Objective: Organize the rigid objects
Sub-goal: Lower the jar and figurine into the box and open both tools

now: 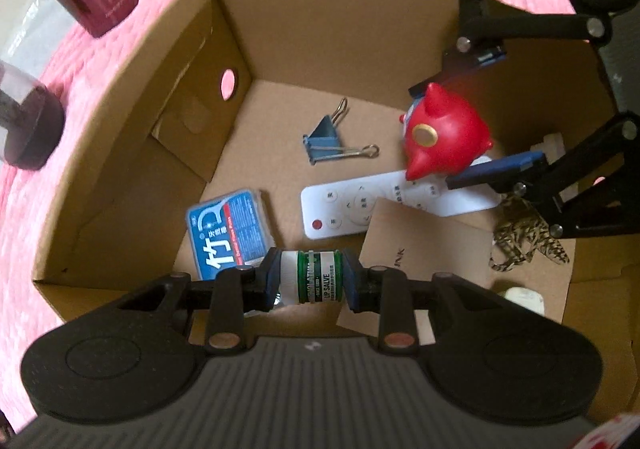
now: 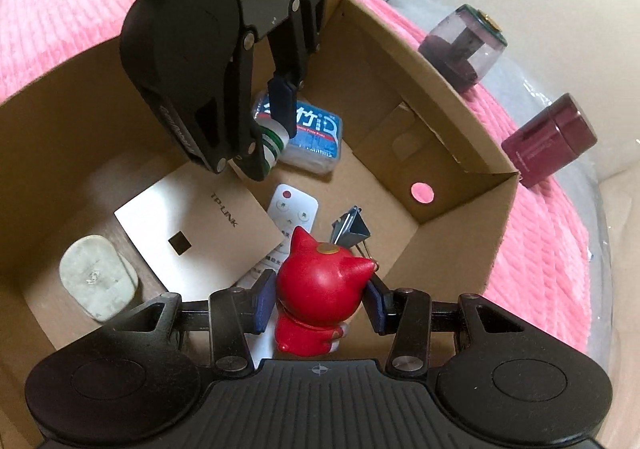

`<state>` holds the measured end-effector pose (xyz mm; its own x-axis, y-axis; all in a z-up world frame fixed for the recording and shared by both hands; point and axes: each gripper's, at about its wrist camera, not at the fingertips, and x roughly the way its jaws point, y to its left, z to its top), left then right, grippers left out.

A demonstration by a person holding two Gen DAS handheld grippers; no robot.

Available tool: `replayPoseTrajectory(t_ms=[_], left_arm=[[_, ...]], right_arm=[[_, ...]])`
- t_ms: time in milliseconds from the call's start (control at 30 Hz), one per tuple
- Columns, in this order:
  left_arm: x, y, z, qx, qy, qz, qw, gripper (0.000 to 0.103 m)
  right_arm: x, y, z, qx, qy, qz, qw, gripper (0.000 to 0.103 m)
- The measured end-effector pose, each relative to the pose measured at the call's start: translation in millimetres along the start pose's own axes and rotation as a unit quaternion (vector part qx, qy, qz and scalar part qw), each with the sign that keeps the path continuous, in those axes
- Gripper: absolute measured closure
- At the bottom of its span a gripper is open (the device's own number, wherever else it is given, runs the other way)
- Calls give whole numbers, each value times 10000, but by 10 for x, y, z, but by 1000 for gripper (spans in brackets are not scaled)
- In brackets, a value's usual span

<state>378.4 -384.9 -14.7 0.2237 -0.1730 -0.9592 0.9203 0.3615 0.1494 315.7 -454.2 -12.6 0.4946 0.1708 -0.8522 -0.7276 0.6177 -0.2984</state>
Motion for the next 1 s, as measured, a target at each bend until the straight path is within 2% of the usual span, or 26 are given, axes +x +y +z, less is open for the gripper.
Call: replayPoseTrajectory(t_ms=[333,433,733,1000], left_arm=[[93,20,-1,-8,116,-35,9999,74],[62,35,-8,-45,34,-10,10000,75],[-212,100,-170,-453,-682,-77,9966,75],[-407,154,-323,-759,-1124,-87,9907,75]], right_arm=[[84,-23,-18,-1,73,47,10000,60],[88,-25,-11,-9,96,42,9999,60],[171,-22,38,29,315,-93,9995,60],[304,-37,90,64,615,-164,9980,60]])
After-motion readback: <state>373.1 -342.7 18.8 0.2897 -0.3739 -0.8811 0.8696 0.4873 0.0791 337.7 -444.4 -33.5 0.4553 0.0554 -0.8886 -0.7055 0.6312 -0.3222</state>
